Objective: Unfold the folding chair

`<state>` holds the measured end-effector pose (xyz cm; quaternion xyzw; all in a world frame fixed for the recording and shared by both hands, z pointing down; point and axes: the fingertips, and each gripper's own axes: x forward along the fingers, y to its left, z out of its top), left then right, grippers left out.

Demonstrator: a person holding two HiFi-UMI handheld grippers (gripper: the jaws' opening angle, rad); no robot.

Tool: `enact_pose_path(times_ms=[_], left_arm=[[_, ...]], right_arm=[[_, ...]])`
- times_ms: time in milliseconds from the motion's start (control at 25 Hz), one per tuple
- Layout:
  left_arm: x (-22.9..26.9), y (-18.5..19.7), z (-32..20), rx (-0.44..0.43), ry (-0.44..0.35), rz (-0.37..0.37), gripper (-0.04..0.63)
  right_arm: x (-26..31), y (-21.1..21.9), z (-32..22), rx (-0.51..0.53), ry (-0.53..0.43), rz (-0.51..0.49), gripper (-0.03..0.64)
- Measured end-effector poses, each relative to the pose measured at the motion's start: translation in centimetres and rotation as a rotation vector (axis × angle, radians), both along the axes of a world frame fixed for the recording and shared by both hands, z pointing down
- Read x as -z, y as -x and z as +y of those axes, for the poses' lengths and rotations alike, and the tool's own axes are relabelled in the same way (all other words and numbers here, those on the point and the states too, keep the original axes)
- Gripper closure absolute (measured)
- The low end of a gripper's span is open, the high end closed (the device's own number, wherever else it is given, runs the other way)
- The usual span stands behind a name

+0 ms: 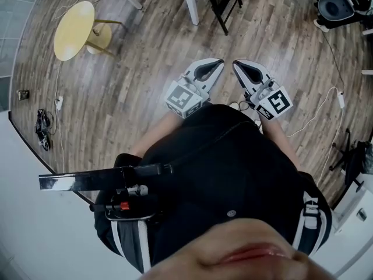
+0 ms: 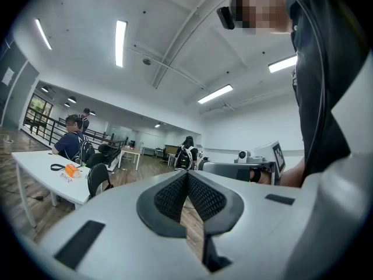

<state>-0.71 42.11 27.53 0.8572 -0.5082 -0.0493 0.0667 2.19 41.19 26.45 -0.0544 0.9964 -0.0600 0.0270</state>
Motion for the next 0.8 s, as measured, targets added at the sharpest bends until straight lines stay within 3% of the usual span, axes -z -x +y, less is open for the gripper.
enact_pose_path(times_ms=[440, 800], left_arm=[[-0.8, 4.8, 2.4, 0.031, 0.012, -0.002, 0.601], [-1.6, 9.0, 2.6, 0.014, 0.006, -0.005, 0.6]], right_arm=[[-0.7, 5.5, 2.8, 0.042, -0.003, 0.033, 0.609], [-0.5, 8.3, 2.6, -0.055, -0.061, 0.009, 0.609]])
